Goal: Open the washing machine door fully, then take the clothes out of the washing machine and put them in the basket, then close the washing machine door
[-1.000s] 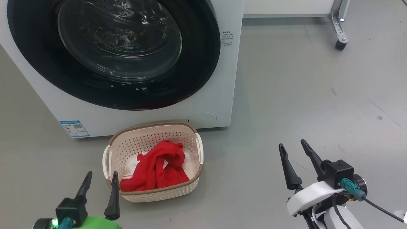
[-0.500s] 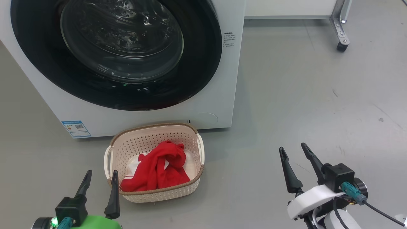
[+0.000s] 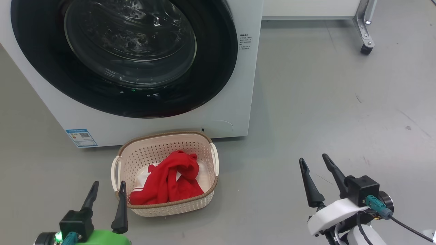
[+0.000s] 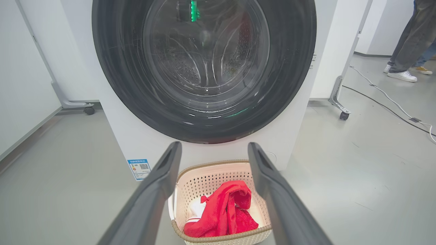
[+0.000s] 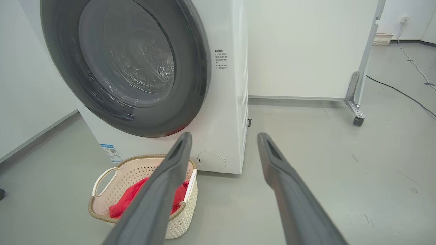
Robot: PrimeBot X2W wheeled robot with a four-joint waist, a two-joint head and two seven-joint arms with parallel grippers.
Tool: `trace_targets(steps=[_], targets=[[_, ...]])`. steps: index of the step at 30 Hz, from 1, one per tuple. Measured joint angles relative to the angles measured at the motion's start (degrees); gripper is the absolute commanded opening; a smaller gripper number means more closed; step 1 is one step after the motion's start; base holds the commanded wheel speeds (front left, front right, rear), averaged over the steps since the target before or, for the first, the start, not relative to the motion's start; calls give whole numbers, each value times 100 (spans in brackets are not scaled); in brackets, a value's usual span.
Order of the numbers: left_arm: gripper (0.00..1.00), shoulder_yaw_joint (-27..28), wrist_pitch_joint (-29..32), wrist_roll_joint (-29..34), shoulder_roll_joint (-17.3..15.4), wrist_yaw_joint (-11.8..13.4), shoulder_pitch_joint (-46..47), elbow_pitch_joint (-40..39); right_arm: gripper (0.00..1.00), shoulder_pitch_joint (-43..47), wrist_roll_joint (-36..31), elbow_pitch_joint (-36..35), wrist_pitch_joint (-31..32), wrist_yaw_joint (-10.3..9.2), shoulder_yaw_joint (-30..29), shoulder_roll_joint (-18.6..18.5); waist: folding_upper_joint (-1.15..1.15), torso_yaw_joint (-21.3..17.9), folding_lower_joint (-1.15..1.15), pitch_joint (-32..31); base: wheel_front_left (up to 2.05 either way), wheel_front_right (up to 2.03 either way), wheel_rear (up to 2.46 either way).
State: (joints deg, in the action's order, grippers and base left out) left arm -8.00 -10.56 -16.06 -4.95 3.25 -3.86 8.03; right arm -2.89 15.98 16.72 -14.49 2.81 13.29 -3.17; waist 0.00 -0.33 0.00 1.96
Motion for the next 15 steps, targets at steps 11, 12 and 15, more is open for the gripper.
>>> trace_targets(steps=[11, 12, 15], targets=[[0, -102, 0, -11, 191, -1, -126, 624, 0, 430, 24, 563, 7, 8, 30, 11, 0, 1, 0, -1, 0, 0, 0], [0, -100, 1, -44, 200, -4, -131, 633, 0, 459, 55, 561, 7, 8, 29, 11, 0, 1, 0, -2, 0, 0, 0], [0, -56, 56, -216, 200, -36, -131, 638, 0, 463, 229, 530, 13, 10, 21, 13, 0, 1, 0, -9, 0, 0, 0]])
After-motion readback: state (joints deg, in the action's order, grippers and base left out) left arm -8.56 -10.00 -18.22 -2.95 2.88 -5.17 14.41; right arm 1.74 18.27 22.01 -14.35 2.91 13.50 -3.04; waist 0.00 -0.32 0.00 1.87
